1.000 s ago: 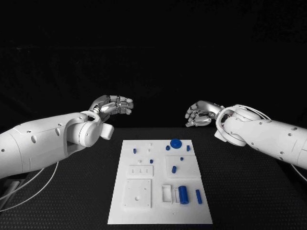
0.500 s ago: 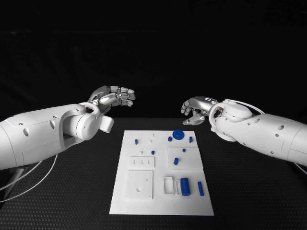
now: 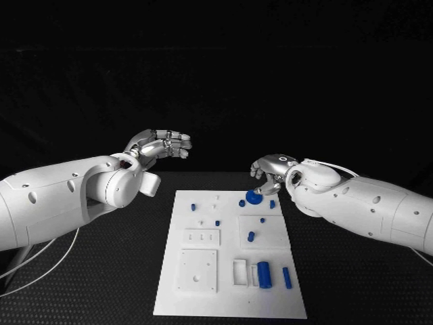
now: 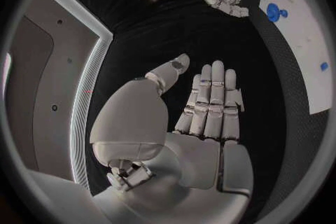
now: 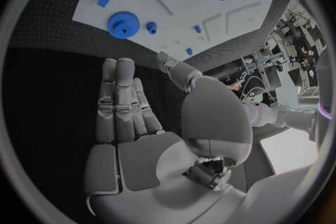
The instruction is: Assemble the parts on the task board
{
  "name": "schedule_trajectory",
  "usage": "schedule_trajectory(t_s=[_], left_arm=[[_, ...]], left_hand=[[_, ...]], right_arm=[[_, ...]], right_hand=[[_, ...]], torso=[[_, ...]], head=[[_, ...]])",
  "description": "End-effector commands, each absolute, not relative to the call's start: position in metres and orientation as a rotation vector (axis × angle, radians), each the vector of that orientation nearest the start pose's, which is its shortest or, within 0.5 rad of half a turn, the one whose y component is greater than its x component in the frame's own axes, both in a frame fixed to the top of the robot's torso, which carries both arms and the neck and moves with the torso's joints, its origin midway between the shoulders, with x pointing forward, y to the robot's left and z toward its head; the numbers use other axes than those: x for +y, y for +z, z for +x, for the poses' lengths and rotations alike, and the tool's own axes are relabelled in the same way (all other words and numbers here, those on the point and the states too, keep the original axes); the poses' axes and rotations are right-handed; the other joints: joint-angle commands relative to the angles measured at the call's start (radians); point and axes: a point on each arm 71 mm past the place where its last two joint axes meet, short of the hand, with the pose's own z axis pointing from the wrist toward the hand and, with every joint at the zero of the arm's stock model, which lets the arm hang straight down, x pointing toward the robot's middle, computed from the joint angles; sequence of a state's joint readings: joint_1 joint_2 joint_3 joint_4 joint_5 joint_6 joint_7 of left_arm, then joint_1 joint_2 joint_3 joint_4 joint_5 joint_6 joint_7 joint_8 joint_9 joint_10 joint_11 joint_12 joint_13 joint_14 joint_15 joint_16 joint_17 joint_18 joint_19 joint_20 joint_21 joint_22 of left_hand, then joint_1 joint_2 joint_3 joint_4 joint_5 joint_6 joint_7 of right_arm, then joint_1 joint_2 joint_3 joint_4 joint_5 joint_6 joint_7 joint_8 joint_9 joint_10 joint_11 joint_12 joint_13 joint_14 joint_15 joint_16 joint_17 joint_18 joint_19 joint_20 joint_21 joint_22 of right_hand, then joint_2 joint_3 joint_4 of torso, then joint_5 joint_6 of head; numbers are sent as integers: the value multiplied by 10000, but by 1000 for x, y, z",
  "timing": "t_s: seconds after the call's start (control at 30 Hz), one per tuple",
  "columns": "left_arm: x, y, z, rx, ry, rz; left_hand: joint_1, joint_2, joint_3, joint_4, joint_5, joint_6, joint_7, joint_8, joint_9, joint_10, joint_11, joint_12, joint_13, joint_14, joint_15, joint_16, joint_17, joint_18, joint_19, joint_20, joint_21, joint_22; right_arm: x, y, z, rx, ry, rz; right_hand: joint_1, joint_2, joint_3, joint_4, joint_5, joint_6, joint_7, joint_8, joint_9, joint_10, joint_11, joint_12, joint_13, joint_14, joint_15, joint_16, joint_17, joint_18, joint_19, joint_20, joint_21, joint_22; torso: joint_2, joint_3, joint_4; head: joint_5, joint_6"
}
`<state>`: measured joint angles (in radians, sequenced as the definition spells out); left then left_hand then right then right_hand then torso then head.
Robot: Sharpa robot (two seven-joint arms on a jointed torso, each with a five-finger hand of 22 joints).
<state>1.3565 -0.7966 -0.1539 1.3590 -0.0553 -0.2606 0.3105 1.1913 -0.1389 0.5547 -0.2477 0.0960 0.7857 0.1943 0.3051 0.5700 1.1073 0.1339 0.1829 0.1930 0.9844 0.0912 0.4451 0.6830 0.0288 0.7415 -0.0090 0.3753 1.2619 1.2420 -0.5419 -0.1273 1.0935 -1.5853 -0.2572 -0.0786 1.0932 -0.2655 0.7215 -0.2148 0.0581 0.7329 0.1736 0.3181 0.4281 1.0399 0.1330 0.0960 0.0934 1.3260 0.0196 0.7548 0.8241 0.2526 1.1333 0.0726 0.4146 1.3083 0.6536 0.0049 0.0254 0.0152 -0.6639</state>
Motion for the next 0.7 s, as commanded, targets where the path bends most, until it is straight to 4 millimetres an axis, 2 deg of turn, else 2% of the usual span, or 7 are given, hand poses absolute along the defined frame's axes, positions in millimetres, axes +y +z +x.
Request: schedule_trajectory(t_s=[0.03,0.2,0.33,0.5,0.7], left_arm=[[233,-150,532,14796,-14163,-9807],[231,-147,532,14786,-14222,-9736],[228,-145,532,14785,-14270,-9677],[226,-141,532,14786,-14345,-9599],[224,-137,530,14781,-14457,-9479]], left_hand=[[-131,3,36,-5,-48,-97,-1,-60,11,-78,17,-54,-9,-45,-6,-36,-1,-124,-59,-11,11,10],[-138,-1,42,-3,-49,-109,4,-69,14,-89,23,-64,-7,-42,-6,-37,1,-122,-59,-10,13,14],[-139,-4,46,-3,-49,-114,6,-72,16,-94,25,-68,-6,-40,-6,-37,2,-120,-59,-10,14,16],[-141,-7,50,-4,-50,-120,9,-77,19,-99,28,-74,-5,-39,-6,-38,3,-119,-60,-10,16,19],[-142,-9,54,-4,-50,-125,11,-80,22,-102,30,-78,-3,-38,-6,-38,5,-117,-60,-10,17,21]], right_arm=[[-155,-215,548,16656,4427,-3993],[-145,-218,544,16691,4393,-4479],[-141,-223,542,16744,4267,-4835],[-138,-228,541,16818,4077,-5116],[-138,-236,539,16907,3883,-5320]], right_hand=[[160,83,52,-74,-66,297,-29,154,70,472,-121,282,112,72,-121,182,108,92,136,-52,123,169],[279,308,122,-296,-53,913,-106,440,203,959,-284,633,288,127,-281,534,306,92,313,-153,341,246],[341,447,227,-463,-15,1094,-203,457,213,942,-296,657,326,165,-290,769,410,92,425,-217,511,247],[354,531,329,-597,-3,1196,-252,409,192,950,-319,684,366,228,-314,1102,530,92,566,-308,757,249],[316,541,368,-633,1,1215,-285,357,170,904,-325,665,371,234,-319,1281,574,92,612,-350,899,248]], torso=[[85,-11,55],[118,-38,93],[157,-53,117],[229,-78,174],[315,-105,228]], head=[[46,89],[14,271],[44,379],[49,341],[-15,279]])
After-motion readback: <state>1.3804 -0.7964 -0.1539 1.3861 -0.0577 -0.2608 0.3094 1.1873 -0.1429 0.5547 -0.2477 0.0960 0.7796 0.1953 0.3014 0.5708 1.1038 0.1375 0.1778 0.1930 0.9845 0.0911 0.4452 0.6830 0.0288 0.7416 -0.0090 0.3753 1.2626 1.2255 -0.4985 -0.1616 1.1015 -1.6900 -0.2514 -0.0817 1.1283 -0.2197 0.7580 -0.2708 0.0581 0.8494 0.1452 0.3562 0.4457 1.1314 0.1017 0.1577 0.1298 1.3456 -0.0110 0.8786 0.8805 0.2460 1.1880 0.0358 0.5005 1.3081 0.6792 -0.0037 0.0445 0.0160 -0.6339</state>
